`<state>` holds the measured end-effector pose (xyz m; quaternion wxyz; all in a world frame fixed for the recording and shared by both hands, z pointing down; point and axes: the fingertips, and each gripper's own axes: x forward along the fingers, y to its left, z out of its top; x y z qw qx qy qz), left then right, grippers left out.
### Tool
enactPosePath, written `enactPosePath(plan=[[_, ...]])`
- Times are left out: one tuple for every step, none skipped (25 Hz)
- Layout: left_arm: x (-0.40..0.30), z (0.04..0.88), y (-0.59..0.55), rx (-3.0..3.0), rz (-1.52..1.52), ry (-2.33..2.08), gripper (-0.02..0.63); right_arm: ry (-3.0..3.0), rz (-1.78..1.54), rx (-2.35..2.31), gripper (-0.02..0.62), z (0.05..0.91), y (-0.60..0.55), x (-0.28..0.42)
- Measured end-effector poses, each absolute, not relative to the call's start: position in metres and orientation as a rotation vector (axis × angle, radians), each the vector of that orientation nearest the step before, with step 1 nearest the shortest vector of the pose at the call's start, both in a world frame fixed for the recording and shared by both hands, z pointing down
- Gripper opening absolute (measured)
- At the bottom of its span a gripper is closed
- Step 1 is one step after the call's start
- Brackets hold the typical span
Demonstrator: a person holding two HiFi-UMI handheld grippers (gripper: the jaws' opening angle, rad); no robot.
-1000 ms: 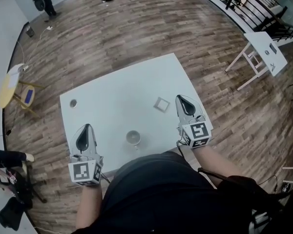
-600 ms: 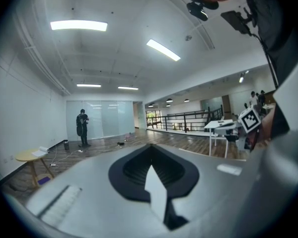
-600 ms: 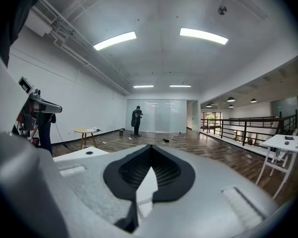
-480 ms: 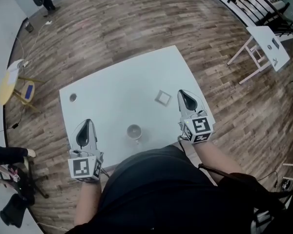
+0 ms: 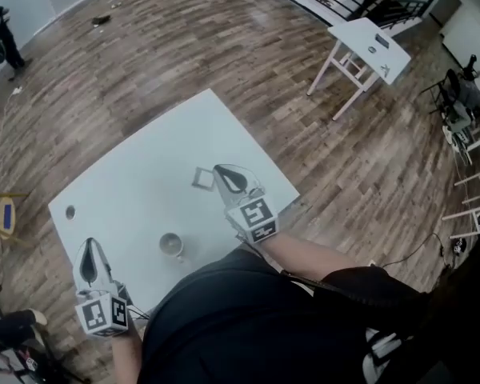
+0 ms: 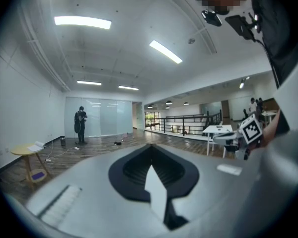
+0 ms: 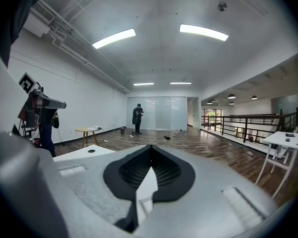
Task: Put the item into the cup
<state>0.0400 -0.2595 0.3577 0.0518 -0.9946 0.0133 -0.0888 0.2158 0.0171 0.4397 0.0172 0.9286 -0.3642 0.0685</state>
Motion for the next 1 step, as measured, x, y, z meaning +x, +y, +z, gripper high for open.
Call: enactPosePath(plan=[[0.0328,0.3557,-0.2703,-3.033,-0.269,0.085,0.002,-1.179,0.223,2.875,0.002,0.4422,-0.0016,0.2143]])
